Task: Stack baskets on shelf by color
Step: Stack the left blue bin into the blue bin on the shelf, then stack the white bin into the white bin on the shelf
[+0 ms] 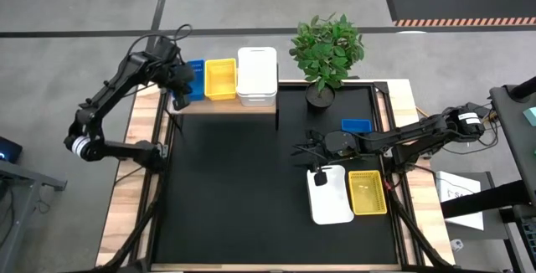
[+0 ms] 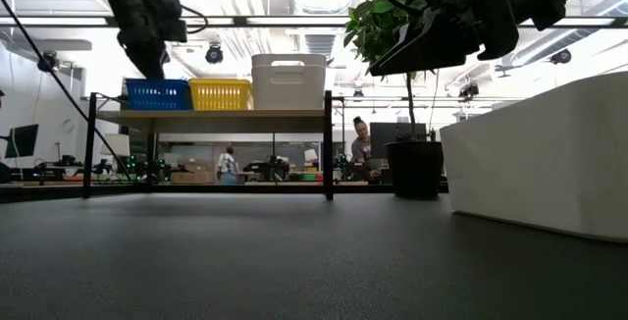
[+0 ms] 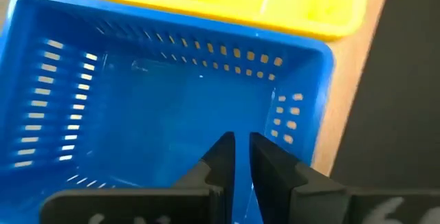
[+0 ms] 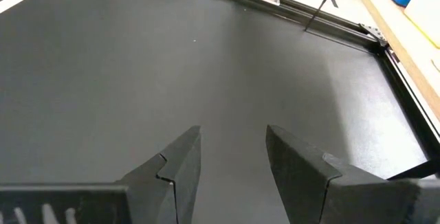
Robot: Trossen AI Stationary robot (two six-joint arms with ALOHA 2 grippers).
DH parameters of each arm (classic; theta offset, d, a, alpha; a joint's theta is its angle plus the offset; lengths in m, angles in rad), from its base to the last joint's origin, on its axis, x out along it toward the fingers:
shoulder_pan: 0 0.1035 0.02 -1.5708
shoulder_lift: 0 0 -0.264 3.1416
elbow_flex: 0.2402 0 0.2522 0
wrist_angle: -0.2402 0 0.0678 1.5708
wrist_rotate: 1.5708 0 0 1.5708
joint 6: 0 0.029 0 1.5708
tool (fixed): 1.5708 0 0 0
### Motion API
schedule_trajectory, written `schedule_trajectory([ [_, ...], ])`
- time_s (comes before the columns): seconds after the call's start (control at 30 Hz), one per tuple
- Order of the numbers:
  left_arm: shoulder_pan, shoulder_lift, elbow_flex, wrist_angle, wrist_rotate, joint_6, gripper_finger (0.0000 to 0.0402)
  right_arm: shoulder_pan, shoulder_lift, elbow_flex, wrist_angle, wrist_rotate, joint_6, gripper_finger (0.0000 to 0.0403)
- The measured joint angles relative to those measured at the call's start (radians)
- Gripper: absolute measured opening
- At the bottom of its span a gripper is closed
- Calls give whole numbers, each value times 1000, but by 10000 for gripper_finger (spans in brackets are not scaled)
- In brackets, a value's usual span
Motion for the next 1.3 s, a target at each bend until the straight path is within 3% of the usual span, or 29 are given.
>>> schedule_trajectory([
  [0.27,-2,-75,19,6,1,-85,28,0,0,0,-5,0,0,155],
  [0.5,-105,-249,-14,151,6,-343,28,1,0,9,-8,0,69,155],
  [0.63,-284,-389,-133,366,8,-468,28,10,0,38,-73,0,124,155],
  [0.73,-435,-487,-271,622,8,-569,28,24,0,71,-160,0,161,155],
  [0.87,-636,-563,-452,971,6,-585,28,47,0,119,-295,0,191,155],
  [1.07,-850,-551,-606,1356,6,-570,28,75,0,230,-609,-3,281,155],
  [1.3,-955,-445,-646,1571,3,-569,28,158,0,357,-895,-11,421,155],
])
